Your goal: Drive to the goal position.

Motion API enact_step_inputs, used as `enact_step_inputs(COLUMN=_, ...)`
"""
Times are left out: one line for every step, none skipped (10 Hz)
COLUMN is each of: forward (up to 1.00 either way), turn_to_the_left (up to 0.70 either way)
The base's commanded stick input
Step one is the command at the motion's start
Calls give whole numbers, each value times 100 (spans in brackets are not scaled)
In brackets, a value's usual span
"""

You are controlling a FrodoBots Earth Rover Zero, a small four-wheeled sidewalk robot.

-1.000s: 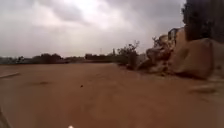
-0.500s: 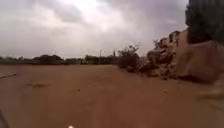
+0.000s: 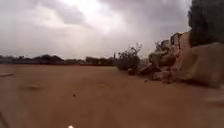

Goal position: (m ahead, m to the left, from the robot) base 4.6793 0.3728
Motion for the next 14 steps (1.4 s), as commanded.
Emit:
enact_step_inputs(forward=50, turn_to_the_left=0)
enact_step_inputs(forward=50, turn_to_the_left=0)
enact_step_inputs(forward=50, turn_to_the_left=0)
enact_step_inputs(forward=50, turn_to_the_left=0)
enact_step_inputs(forward=50, turn_to_the_left=0)
enact_step_inputs(forward=50, turn_to_the_left=0)
enact_step_inputs(forward=50, turn_to_the_left=0)
enact_step_inputs(forward=50, turn_to_the_left=0)
enact_step_inputs(forward=50, turn_to_the_left=0)
enact_step_inputs(forward=50, turn_to_the_left=0)
enact_step_inputs(forward=50, turn_to_the_left=0)
enact_step_inputs(forward=50, turn_to_the_left=0)
enact_step_inputs(forward=50, turn_to_the_left=0)
enact_step_inputs(forward=50, turn_to_the_left=0)
